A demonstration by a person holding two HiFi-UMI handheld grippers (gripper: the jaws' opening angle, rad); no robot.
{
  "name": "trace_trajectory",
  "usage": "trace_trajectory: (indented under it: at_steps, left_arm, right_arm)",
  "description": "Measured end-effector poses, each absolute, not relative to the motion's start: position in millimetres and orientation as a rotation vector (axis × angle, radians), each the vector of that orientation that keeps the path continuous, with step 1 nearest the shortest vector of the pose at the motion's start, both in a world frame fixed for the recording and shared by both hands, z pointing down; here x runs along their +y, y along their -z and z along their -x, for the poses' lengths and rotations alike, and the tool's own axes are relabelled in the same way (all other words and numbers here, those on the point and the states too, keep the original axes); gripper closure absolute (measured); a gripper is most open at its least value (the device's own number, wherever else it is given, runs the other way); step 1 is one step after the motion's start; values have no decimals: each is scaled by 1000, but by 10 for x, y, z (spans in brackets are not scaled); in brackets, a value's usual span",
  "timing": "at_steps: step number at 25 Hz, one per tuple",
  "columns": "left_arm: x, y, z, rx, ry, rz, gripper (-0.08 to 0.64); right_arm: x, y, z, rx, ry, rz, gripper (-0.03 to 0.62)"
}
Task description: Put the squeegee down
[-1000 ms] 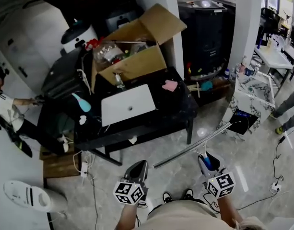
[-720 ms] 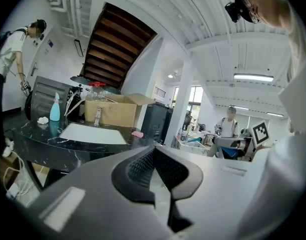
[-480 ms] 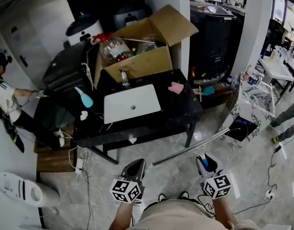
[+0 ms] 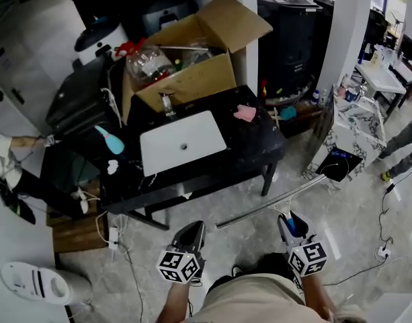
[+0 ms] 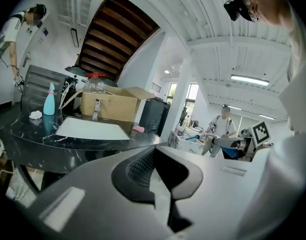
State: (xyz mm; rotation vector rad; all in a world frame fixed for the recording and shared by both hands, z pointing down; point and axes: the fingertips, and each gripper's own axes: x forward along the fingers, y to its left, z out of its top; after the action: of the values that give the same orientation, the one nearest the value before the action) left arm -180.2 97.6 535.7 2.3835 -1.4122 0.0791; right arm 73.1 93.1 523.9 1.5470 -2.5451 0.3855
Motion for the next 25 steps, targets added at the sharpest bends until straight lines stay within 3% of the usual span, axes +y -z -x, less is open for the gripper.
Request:
trace_trajectory:
  at_steps: [17,25]
  left_arm:
    - [-231,-5202,1665,-1463,-152,-2374,543]
    - [-1086,-5144,1172,-1457,-161,-2347,543]
  right_arm:
    - [-420,-5416,-857,-2567,-432,-1487,463]
    - [-1377,-5491,-1107,-2616,-437,-1381,463]
